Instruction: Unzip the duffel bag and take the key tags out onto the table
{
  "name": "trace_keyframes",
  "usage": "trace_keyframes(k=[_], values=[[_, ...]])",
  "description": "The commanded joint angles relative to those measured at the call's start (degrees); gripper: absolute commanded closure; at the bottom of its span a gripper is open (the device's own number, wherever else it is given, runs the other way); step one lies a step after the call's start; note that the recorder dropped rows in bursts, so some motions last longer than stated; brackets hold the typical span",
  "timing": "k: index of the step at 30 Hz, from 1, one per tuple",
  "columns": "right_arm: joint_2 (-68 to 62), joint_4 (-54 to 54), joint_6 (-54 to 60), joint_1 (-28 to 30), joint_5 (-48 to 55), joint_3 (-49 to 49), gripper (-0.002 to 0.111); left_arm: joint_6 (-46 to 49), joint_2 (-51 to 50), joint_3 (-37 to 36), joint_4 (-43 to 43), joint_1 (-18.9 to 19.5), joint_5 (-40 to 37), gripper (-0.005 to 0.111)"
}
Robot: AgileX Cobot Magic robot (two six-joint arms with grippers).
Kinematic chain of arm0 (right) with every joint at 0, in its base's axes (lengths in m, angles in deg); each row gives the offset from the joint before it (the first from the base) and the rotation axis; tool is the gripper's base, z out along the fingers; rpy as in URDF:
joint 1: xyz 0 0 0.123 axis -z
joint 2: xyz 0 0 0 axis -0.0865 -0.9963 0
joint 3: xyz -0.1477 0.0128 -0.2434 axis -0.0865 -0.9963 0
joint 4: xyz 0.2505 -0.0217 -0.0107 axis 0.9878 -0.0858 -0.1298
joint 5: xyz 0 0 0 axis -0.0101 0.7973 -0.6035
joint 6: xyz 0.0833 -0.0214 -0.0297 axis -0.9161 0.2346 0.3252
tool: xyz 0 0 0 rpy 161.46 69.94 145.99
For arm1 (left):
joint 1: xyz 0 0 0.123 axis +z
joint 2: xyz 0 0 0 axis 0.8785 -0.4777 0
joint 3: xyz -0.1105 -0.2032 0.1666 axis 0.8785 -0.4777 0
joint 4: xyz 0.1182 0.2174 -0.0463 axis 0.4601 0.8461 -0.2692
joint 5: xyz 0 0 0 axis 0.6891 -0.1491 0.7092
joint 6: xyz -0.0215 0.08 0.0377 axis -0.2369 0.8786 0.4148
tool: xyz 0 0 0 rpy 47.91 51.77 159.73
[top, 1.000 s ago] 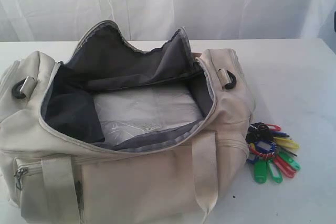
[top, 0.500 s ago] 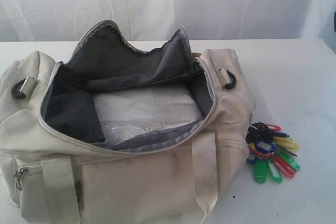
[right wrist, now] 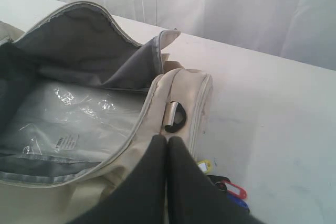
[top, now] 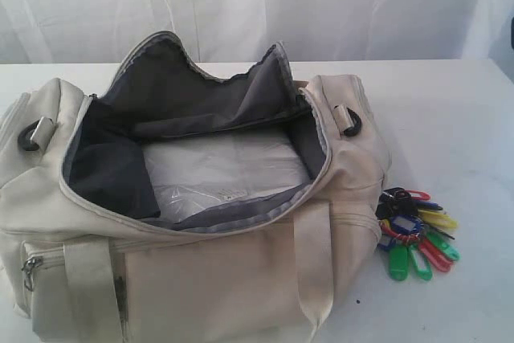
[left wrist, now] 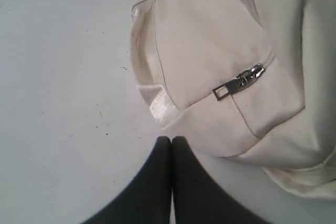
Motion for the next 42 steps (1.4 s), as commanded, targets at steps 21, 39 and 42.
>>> trace_keyframes(k=[21, 39, 42], values=[[0.26, -0.13, -0.08, 0.07, -0.59, -0.61, 0.108, -0.47, 0.23, -0.17, 1.92, 1.06, 8.00, 0.107], [4.32, 0.05, -0.08, 1.27, -0.73, -2.29, 0.108, -0.34, 0.23, -0.17, 1.92, 0.86, 8.00, 0.107], [10.87, 0.60, -0.08, 5.46, -2.19, -5.74, 0.108, -0.34, 0.23, -0.17, 1.92, 0.86, 8.00, 0.107]])
